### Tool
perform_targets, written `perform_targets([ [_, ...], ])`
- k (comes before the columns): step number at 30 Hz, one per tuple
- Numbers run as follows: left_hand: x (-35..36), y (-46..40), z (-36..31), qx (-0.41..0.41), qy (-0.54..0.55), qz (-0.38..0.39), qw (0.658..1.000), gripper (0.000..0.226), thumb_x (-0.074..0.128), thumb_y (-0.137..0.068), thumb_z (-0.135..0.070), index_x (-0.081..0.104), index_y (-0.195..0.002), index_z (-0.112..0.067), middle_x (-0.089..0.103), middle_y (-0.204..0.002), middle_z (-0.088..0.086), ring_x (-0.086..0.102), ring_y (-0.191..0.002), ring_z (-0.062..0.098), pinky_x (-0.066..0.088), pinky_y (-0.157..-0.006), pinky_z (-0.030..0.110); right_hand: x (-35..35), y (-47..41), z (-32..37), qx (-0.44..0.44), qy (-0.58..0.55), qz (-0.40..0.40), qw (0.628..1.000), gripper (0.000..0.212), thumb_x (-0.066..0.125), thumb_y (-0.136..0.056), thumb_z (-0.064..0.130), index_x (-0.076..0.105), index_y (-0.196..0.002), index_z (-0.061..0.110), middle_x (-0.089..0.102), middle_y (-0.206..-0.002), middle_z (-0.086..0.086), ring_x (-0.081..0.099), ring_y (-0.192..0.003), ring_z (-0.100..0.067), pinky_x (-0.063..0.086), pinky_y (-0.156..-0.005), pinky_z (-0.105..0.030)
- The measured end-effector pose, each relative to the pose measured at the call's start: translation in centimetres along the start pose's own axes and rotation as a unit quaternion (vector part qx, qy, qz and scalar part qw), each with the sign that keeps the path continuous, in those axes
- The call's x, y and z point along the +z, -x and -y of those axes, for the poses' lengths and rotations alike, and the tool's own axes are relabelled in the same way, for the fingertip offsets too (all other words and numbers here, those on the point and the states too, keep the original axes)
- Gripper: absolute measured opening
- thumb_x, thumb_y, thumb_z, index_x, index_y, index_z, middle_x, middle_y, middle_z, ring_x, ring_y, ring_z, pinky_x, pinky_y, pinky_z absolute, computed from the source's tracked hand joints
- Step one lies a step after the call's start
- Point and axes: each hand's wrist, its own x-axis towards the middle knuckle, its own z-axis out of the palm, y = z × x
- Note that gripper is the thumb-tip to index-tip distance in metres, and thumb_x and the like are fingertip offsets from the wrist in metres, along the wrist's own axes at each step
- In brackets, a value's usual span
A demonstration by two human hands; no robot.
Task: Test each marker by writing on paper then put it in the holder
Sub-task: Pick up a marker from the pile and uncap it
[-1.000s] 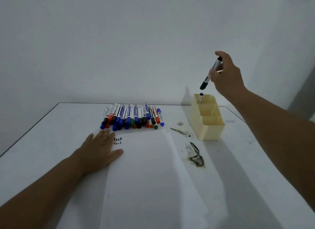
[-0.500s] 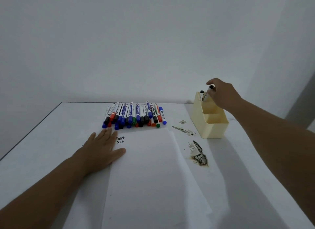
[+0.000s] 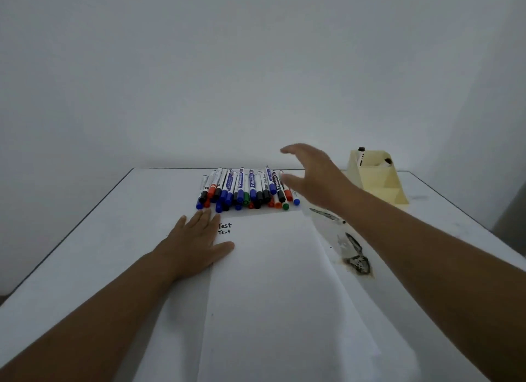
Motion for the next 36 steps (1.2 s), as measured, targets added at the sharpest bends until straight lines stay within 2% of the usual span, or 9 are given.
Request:
perform_targets([
  [3,-0.3,0.0,-0.4,-0.012,-0.005,0.006,1.0,0.112,-0.001,-0.072,-0.09,-0.005,-0.16,-0.02,-0.012,-0.167,0.003,-0.013,-0.153,0.016,-0.003,-0.124,0.043,4.0,2.4,3.3,0.01,-0.105,0.042,0.994,0.046,0.066,-0.092,0.032,0.054,-0.136,0.032,0.062,-0.124,0.009,0.062,-0.101,-0.01,0.044,-0.081,-0.013],
  [7,0.1,-0.1,-0.2,-0.022,-0.007,-0.01,1.0,0.092,0.019,-0.09,-0.077,0.001,-0.16,-0.02,-0.007,-0.168,0.004,-0.007,-0.154,0.017,0.003,-0.124,0.045,9.7,4.7,3.3,0.001,-0.004,0.107,0.994,0.048,0.06,-0.096,0.042,0.05,-0.142,0.032,0.049,-0.146,0.009,0.038,-0.139,-0.013,0.032,-0.115,-0.034],
  [10,-0.4,0.1,-0.3,-0.029,0.077,-0.074,0.994,0.085,0.044,-0.09,-0.07,0.027,-0.157,-0.02,0.019,-0.165,0.002,0.017,-0.151,0.018,0.015,-0.121,0.035,11.6,5.3,2.3,0.036,-0.014,0.104,0.994,0.037,0.054,-0.097,0.044,0.059,-0.13,0.03,0.057,-0.132,0.011,0.047,-0.129,-0.013,0.04,-0.111,-0.035],
  [13,-0.9,-0.1,0.0,-0.074,0.217,-0.186,0.955,0.054,0.064,-0.09,-0.048,0.058,-0.136,-0.021,0.057,-0.136,-0.004,0.049,-0.127,0.015,0.037,-0.102,0.025,11.9,5.2,2.0,0.021,-0.011,0.099,0.995,0.029,0.051,-0.099,0.04,0.066,-0.119,0.025,0.062,-0.115,0.011,0.056,-0.11,-0.012,0.049,-0.097,-0.033],
  [15,-1.2,-0.2,0.9,-0.084,0.213,-0.227,0.947,0.039,0.063,-0.091,-0.041,0.061,-0.126,-0.024,0.06,-0.119,-0.006,0.055,-0.112,0.014,0.044,-0.092,0.027,11.9,5.2,2.0,0.013,-0.012,0.094,0.995,0.026,0.051,-0.099,0.038,0.067,-0.114,0.024,0.062,-0.108,0.012,0.056,-0.103,-0.011,0.05,-0.093,-0.033],
  [18,-1.4,-0.6,2.7,-0.09,0.146,-0.255,0.952,0.032,0.061,-0.092,-0.033,0.06,-0.123,-0.023,0.058,-0.116,-0.006,0.056,-0.104,0.014,0.047,-0.087,0.03,12.0,5.2,2.0,0.009,-0.027,0.079,0.996,0.023,0.052,-0.097,0.04,0.067,-0.11,0.027,0.061,-0.102,0.015,0.057,-0.1,-0.009,0.051,-0.089,-0.032],
  [22,-2.1,-2.2,4.1,-0.115,0.165,-0.272,0.941,0.029,0.062,-0.093,-0.03,0.059,-0.122,-0.028,0.056,-0.109,-0.008,0.055,-0.091,0.008,0.043,-0.078,0.025,12.1,5.1,2.0,0.006,-0.033,0.074,0.997,0.022,0.053,-0.097,0.039,0.068,-0.109,0.027,0.063,-0.105,0.014,0.055,-0.103,-0.01,0.049,-0.09,-0.031],
  [29,-3.2,-4.5,3.9,-0.121,0.186,-0.263,0.939,0.022,0.068,-0.086,-0.039,0.067,-0.108,-0.041,0.061,-0.098,-0.014,0.055,-0.091,0.008,0.044,-0.077,0.026,11.7,5.1,1.9,0.007,-0.033,0.067,0.997,0.022,0.055,-0.097,0.037,0.07,-0.11,0.027,0.066,-0.112,0.013,0.055,-0.109,-0.01,0.045,-0.091,-0.027],
  [36,-1.9,-5.1,3.5,-0.104,0.157,-0.309,0.932,0.022,0.067,-0.089,-0.031,0.073,-0.11,-0.031,0.068,-0.1,-0.005,0.06,-0.096,0.015,0.045,-0.082,0.026,11.2,4.9,2.0,0.006,-0.049,0.082,0.995,0.02,0.057,-0.097,0.032,0.072,-0.104,0.022,0.07,-0.107,0.007,0.06,-0.103,-0.012,0.049,-0.093,-0.03],
])
